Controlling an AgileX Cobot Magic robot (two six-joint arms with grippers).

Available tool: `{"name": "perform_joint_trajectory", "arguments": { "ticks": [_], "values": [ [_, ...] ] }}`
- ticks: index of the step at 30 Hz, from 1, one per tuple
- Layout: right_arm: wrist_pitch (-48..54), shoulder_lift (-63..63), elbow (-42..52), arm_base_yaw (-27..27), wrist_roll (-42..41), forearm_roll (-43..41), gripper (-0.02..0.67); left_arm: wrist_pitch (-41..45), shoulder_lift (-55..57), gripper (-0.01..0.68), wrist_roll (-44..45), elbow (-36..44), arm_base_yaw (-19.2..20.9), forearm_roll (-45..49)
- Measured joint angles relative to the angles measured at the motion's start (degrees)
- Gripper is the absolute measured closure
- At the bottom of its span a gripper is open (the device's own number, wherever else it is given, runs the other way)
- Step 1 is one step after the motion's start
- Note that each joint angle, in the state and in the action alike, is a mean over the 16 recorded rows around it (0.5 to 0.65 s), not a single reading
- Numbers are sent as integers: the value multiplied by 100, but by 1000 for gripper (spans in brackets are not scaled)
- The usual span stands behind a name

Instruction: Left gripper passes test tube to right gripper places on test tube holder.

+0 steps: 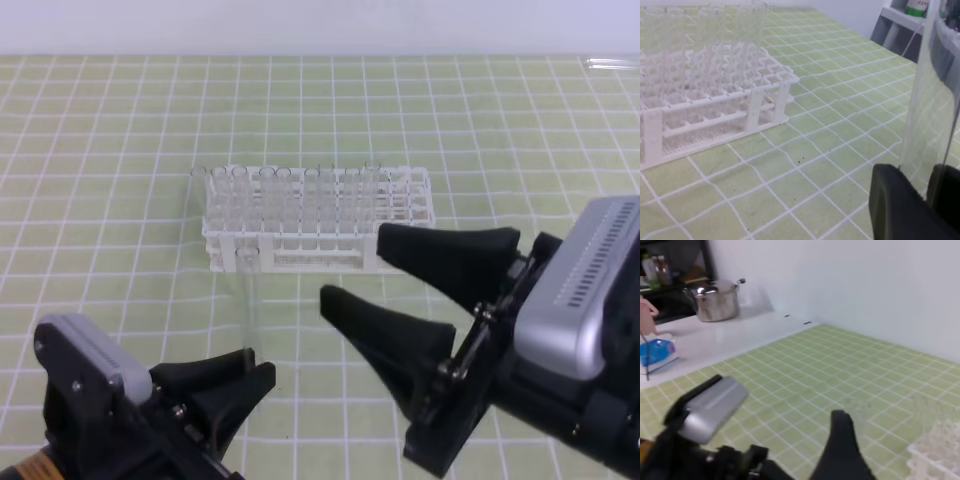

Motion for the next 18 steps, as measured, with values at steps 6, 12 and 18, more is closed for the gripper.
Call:
{"name": "perform_joint_trajectory", "arguments": {
  "ticks": [6, 12, 18],
  "values": [
    [-431, 273, -53, 245, 218, -252, 197, -115, 0, 643, -74, 1, 0, 12],
    [-1051, 667, -53, 458, 270, -318, 195, -232, -1, 649, -159, 4, 1, 93],
    [-1567, 988, -62, 502, 268, -267, 195, -287, -2, 649, -223, 6, 1, 219]
  ]
}}
